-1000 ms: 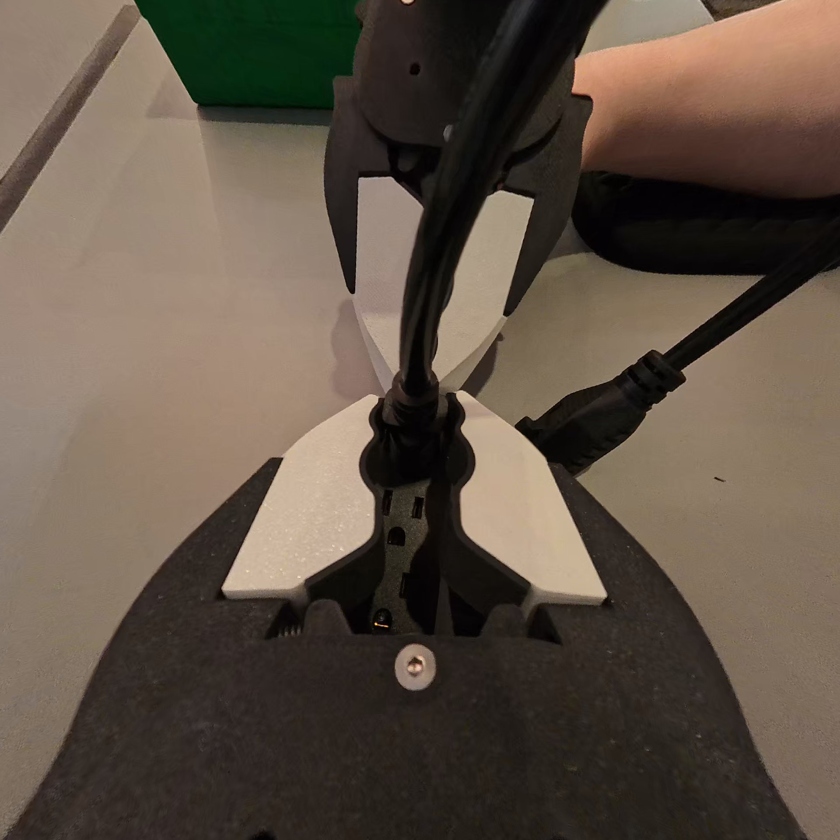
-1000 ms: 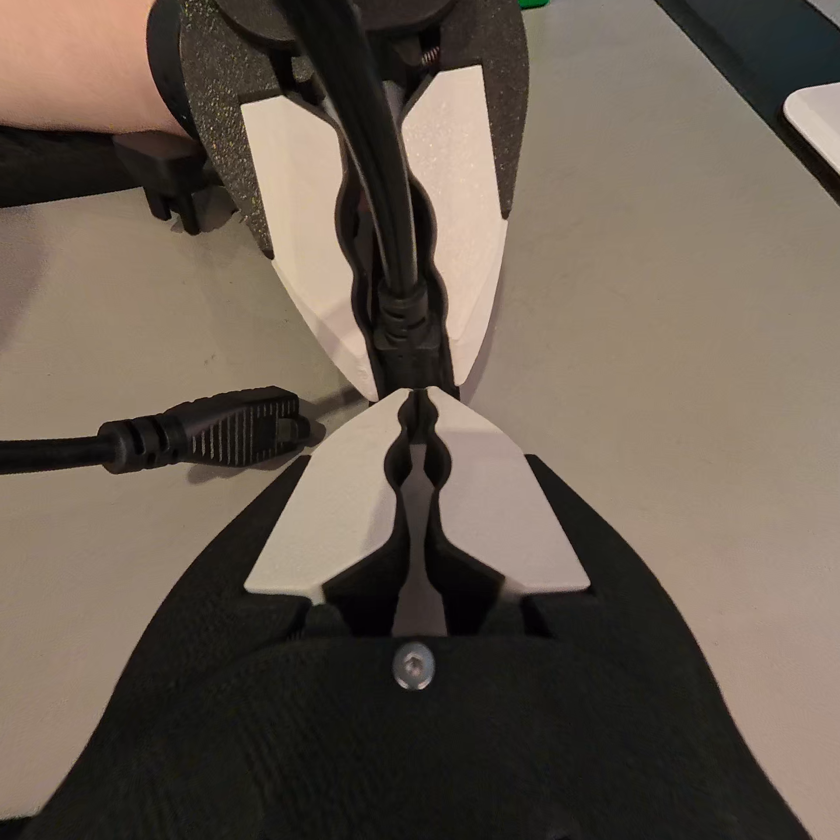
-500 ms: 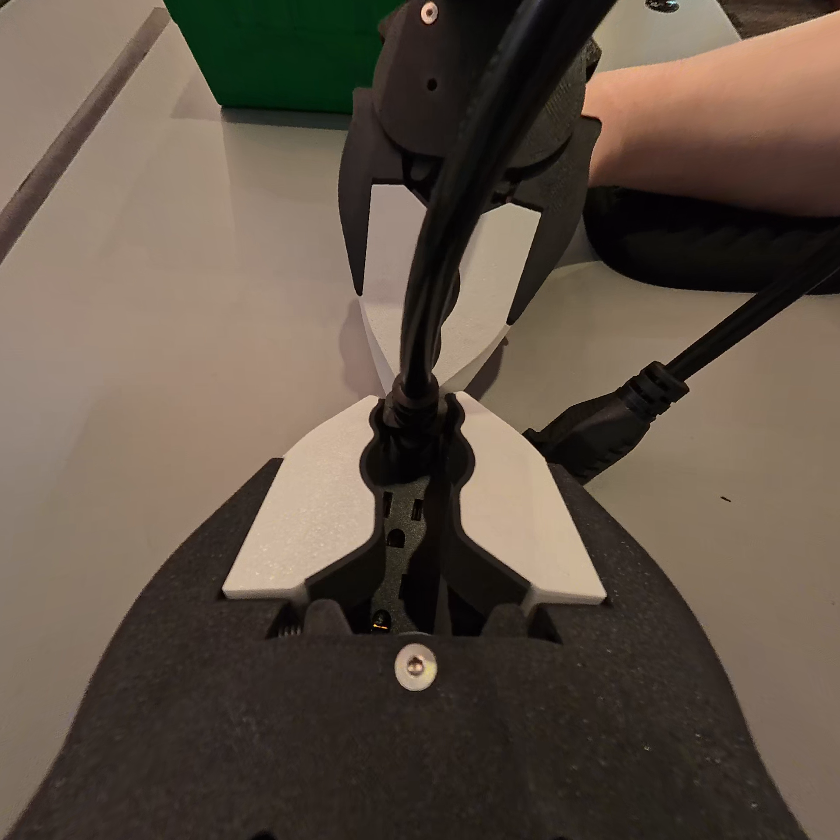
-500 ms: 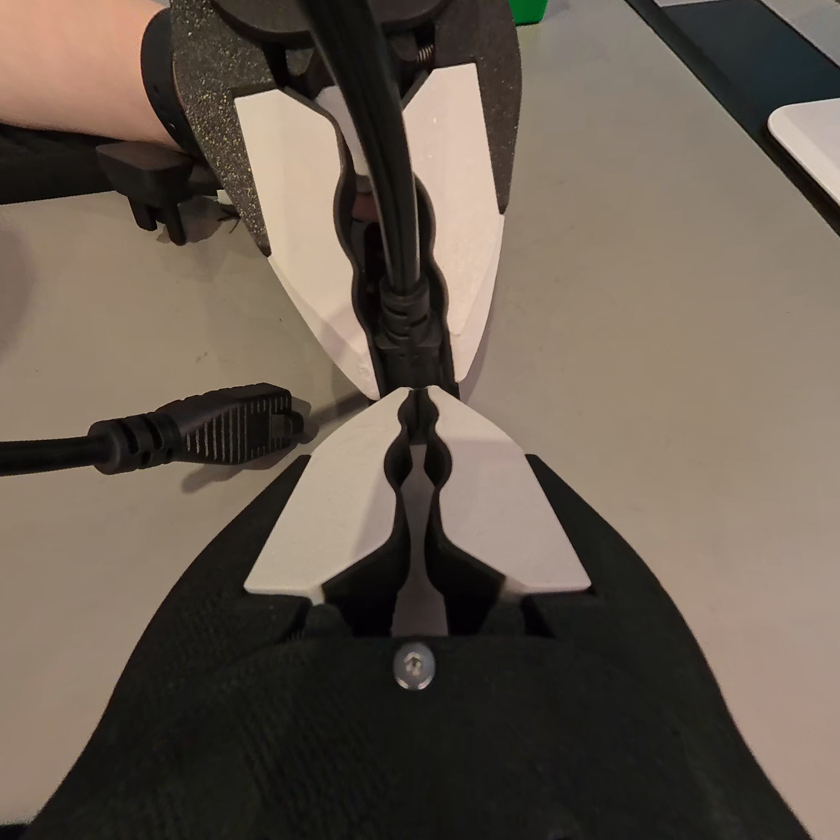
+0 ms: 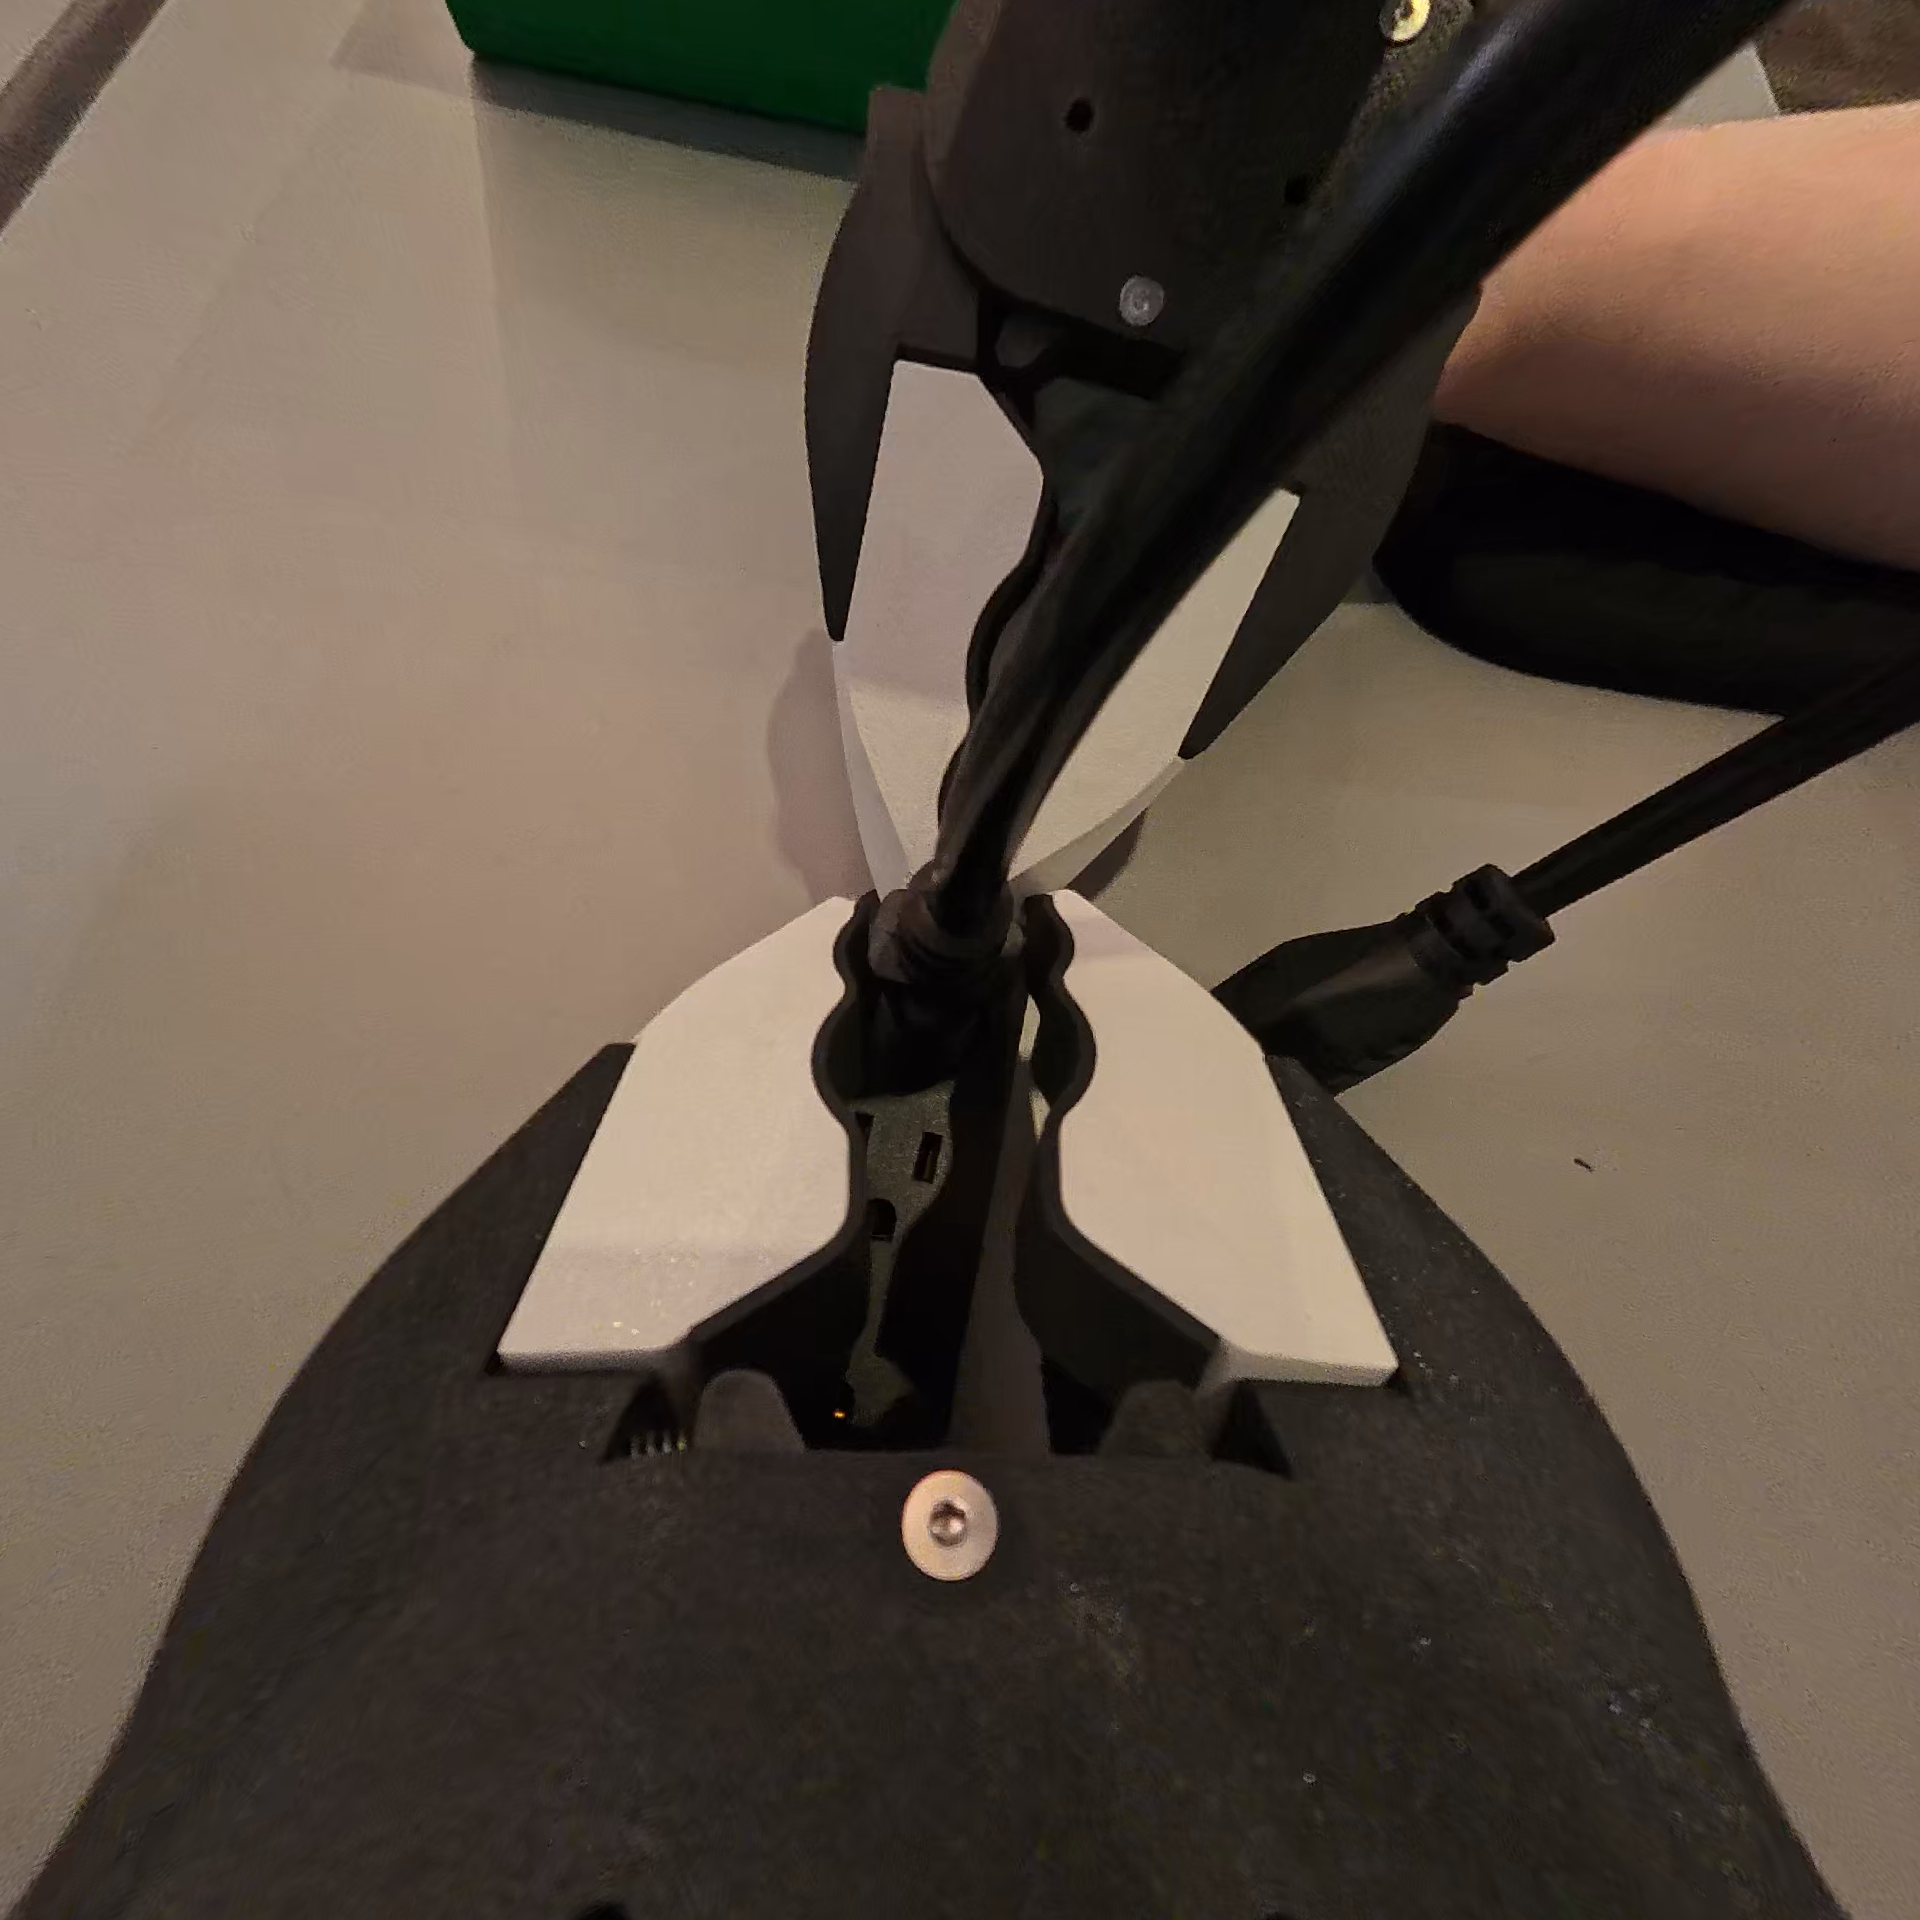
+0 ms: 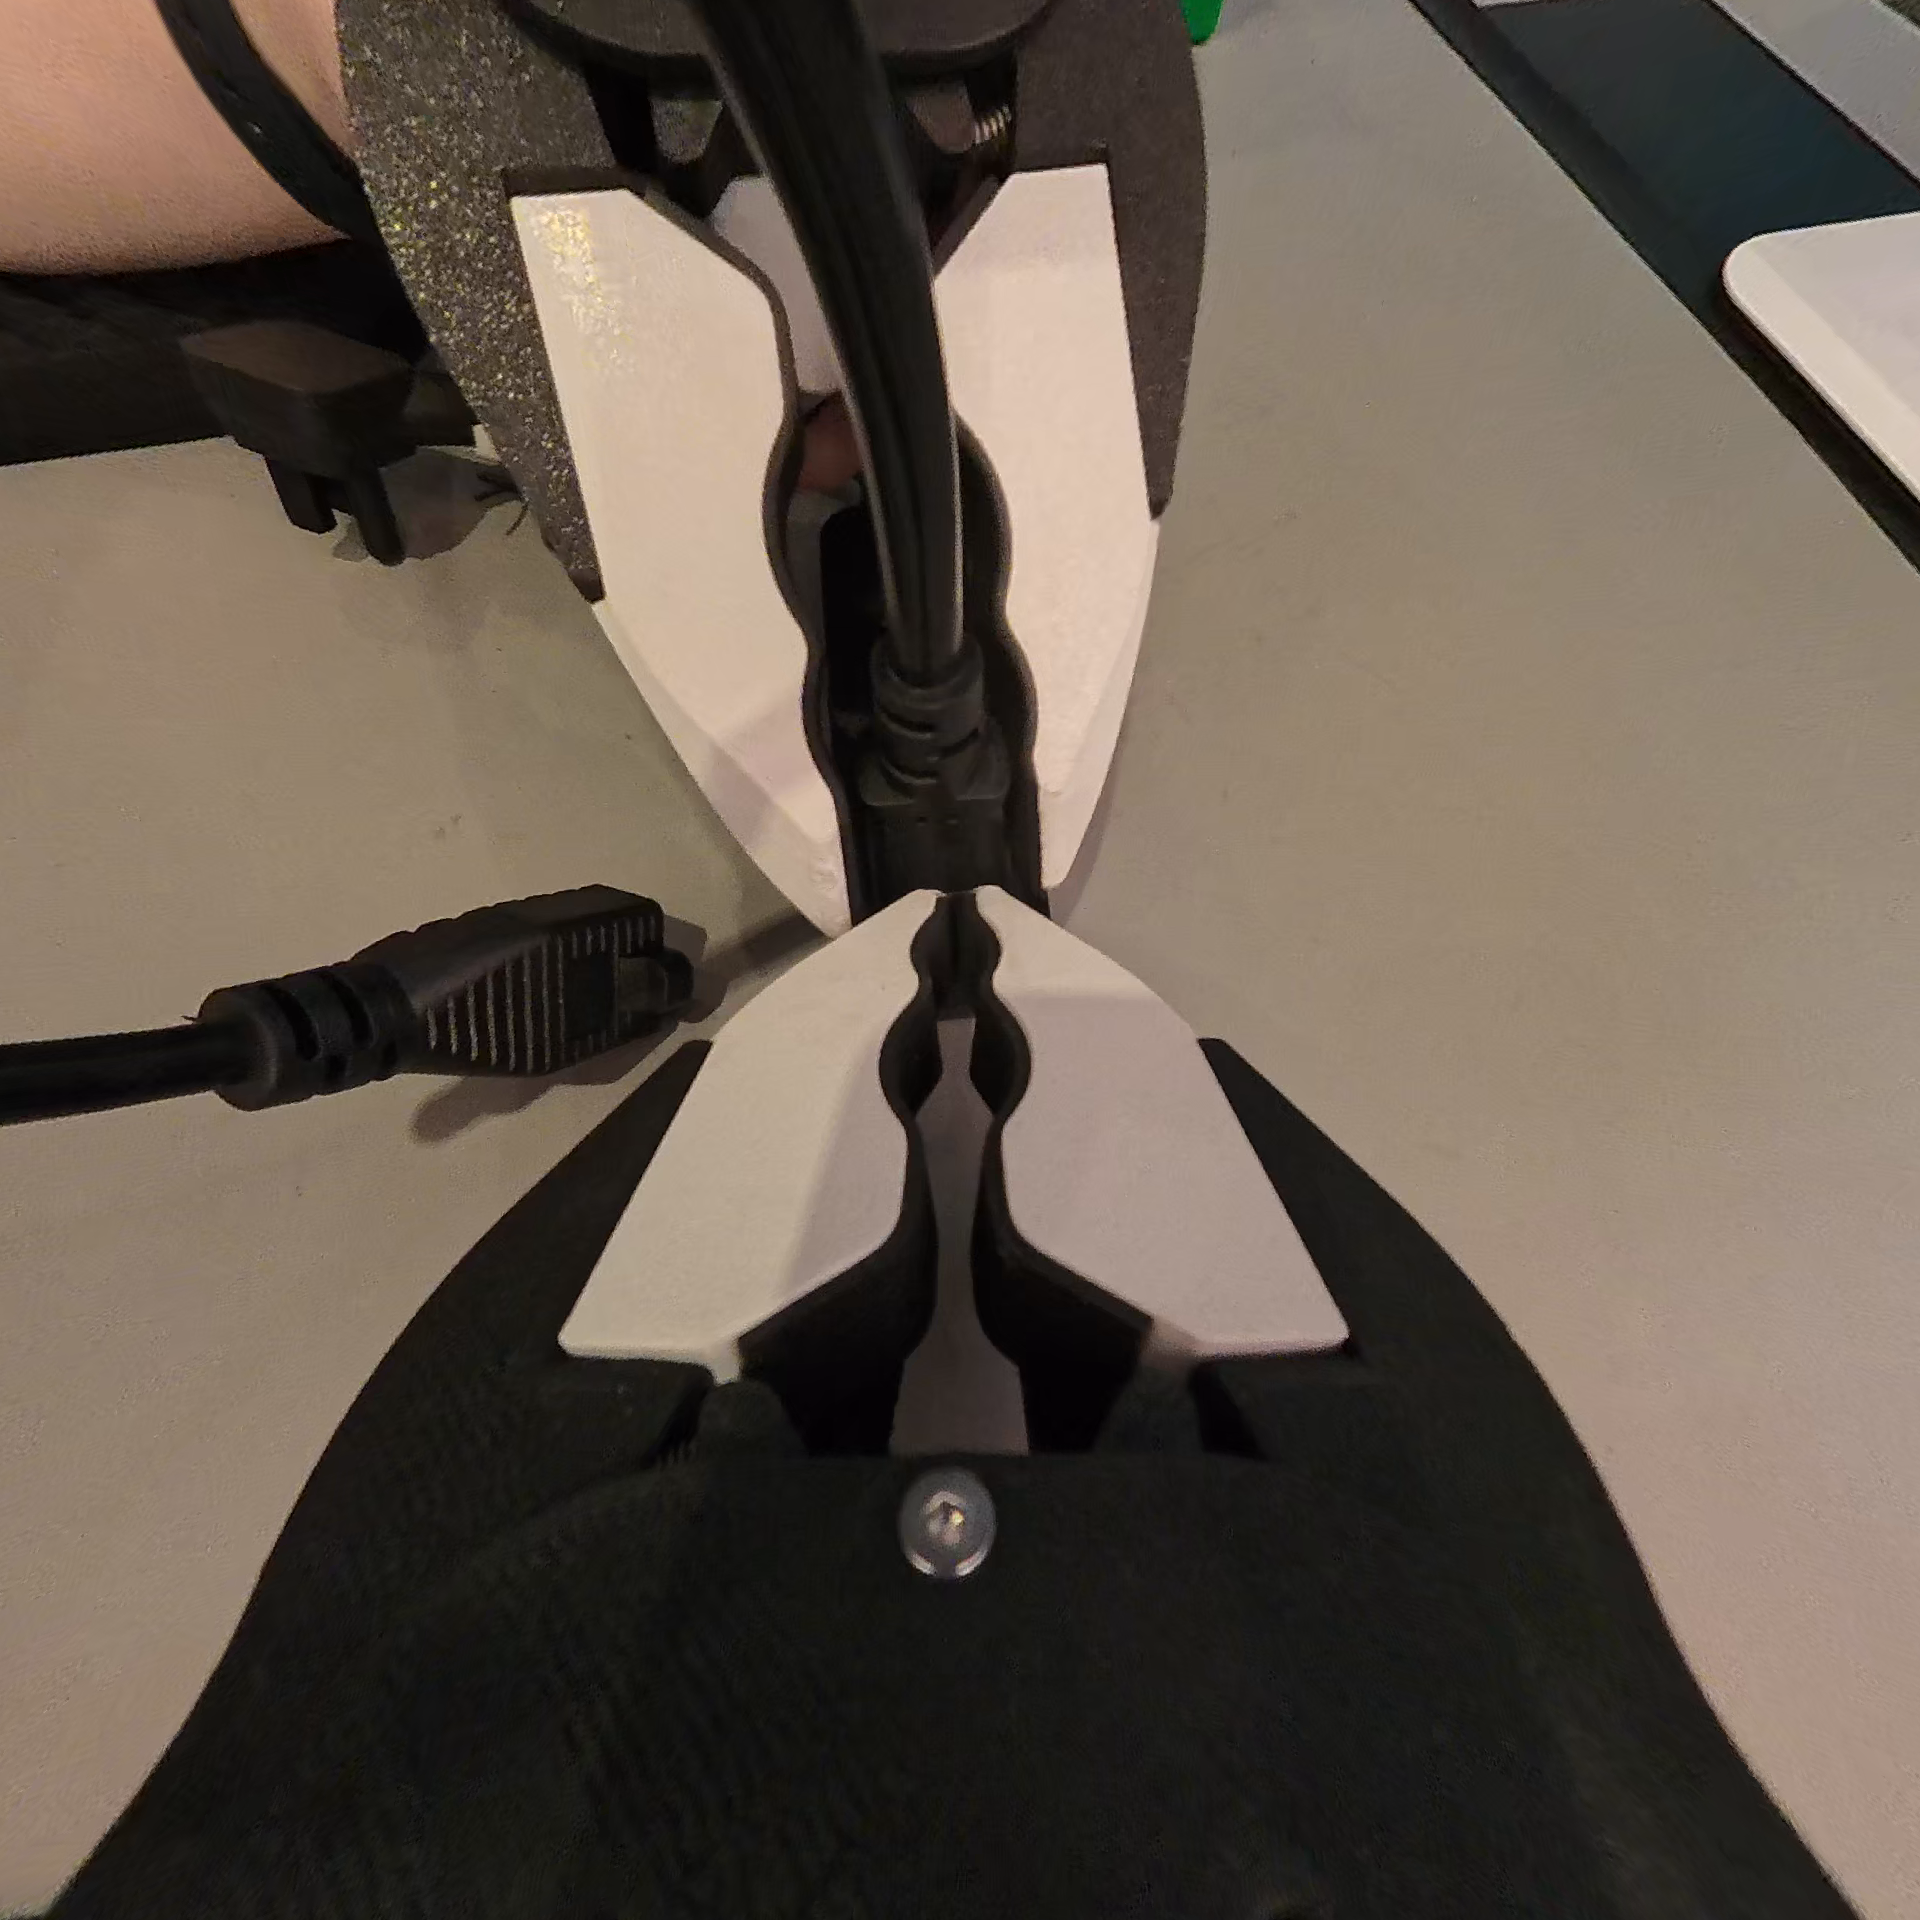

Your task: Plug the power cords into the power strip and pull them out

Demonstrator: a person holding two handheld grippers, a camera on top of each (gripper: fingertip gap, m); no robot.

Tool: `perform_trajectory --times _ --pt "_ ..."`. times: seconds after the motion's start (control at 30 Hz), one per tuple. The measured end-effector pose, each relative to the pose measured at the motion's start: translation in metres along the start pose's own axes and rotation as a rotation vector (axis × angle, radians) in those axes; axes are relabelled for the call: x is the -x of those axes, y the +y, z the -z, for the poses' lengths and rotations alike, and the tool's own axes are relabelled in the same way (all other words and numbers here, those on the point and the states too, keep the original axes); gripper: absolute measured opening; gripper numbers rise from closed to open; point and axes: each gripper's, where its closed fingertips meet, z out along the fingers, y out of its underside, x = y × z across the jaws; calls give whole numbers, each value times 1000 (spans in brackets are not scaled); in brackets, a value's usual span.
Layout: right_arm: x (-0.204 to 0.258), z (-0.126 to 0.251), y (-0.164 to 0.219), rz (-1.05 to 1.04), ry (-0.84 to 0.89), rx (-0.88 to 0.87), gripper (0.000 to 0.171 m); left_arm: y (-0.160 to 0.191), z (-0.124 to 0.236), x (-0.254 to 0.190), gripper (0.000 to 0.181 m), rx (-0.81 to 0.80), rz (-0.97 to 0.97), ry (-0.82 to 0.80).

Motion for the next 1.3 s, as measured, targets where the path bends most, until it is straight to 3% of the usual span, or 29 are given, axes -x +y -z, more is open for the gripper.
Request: perform_trajectory --times 0.2,0.47,0.6,0.7,1.3 --pt "0 0 0 -5 -8 -6 3 -3 -2 -1 38 -80 -17 -120" --pt "0 0 0 -15 -17 -12 3 -3 -6 -1 46 -53 72 -226" --pt "0 0 0 -33 -23 -17 3 -3 -3 -1 41 -63 70 -182" --pt "-2 2 1 -36 -19 -17 3 -3 2 5 26 -91 90 -164" --pt "1 0 0 -18 -25 -3 3 3 6 4 26 -101 -24 -179"
